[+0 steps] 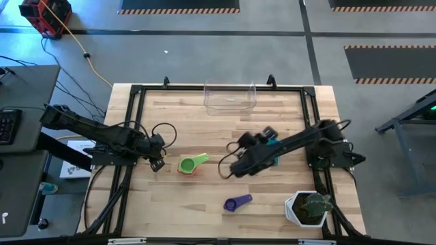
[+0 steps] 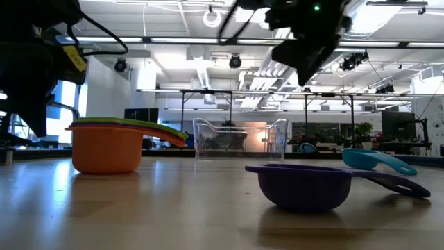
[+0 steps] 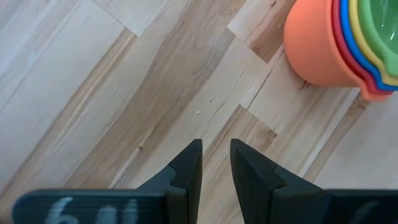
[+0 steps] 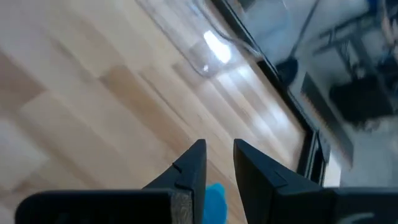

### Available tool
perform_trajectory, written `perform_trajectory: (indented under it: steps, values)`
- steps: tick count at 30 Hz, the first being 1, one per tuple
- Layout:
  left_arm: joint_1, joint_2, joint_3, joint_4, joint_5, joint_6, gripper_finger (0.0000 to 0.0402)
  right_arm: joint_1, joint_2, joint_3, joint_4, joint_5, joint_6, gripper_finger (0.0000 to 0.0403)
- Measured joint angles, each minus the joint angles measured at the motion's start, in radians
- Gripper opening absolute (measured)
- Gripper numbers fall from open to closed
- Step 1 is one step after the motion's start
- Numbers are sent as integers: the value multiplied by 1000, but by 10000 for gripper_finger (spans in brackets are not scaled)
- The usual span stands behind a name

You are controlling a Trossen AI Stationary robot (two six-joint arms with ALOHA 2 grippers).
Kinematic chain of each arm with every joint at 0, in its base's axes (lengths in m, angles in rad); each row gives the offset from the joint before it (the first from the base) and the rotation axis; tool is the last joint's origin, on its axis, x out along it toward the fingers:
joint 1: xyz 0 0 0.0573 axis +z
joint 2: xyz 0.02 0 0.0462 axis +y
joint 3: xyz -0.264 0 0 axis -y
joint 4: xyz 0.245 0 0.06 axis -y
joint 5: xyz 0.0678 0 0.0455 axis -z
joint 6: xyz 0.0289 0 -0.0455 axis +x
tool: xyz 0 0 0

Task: Nest measuring cups in basket
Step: Stack the light blue measuring cup into the green measuring cup

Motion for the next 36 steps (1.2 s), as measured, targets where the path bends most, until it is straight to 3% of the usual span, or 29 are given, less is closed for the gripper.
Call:
perform_trajectory:
  steps: [8,17,29,36]
  values:
    - [0,0,0,1,0,0,74,-74,-239,-228,49,-92,90,73]
    - [0,0,0,0,0,0,74,-175,-410,-488,242,-282,17,73]
    - [0,0,0,0,-1,8,74,-232,-425,-545,509,-453,-223,77]
    - [0,0,0,-1,-1,8,74,-234,-402,-545,534,-454,-208,101]
